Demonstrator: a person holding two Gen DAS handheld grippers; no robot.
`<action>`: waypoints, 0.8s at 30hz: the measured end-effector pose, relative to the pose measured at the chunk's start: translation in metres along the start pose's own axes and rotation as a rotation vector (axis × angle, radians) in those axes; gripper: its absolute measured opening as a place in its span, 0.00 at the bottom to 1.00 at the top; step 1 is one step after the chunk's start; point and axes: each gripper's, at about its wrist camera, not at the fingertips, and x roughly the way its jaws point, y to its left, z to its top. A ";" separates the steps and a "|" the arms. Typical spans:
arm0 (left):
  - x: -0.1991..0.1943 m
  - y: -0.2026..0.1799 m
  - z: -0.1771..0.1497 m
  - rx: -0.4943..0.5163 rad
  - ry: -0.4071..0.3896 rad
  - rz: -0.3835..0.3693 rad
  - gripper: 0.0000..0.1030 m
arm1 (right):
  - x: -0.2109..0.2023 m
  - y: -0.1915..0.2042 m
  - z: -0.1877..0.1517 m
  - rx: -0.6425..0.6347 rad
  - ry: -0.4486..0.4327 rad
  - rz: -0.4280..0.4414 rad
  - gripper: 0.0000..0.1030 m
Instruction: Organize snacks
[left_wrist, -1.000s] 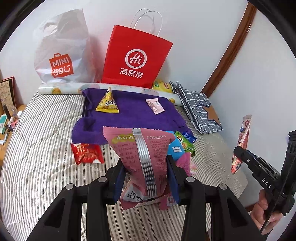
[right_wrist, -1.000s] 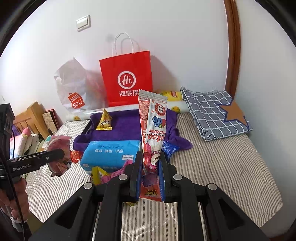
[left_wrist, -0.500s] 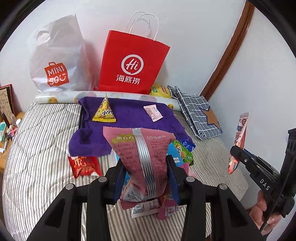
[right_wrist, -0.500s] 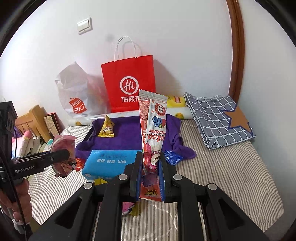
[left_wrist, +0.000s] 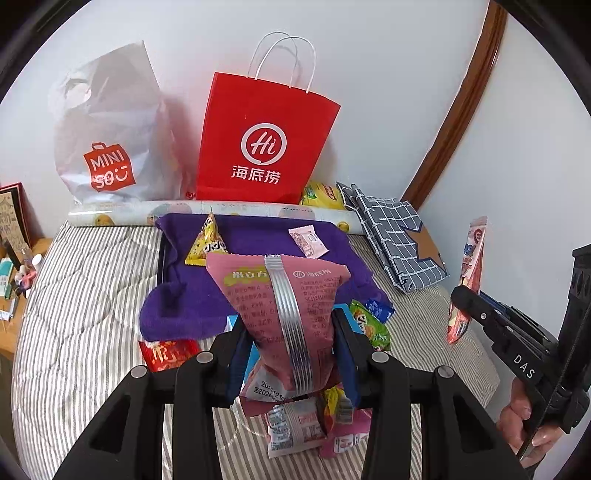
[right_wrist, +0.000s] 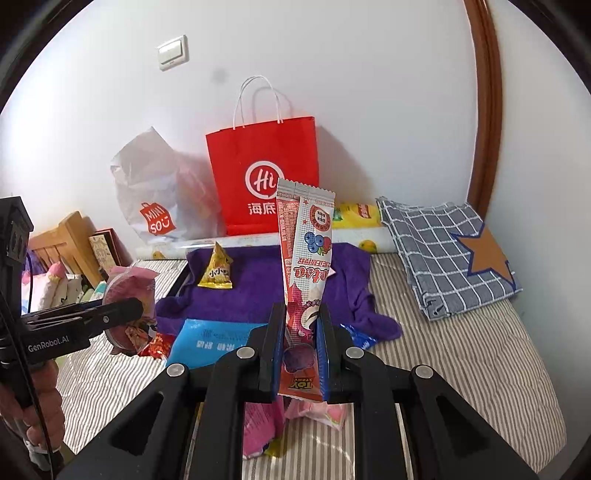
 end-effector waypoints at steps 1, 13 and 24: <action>0.001 0.001 0.001 -0.001 0.000 0.002 0.38 | 0.002 0.001 0.002 0.000 -0.001 0.002 0.15; 0.021 0.013 0.025 -0.007 -0.007 0.020 0.38 | 0.034 0.005 0.023 0.012 0.000 0.021 0.15; 0.047 0.022 0.044 -0.016 -0.003 0.034 0.38 | 0.066 0.001 0.040 0.019 0.004 0.026 0.15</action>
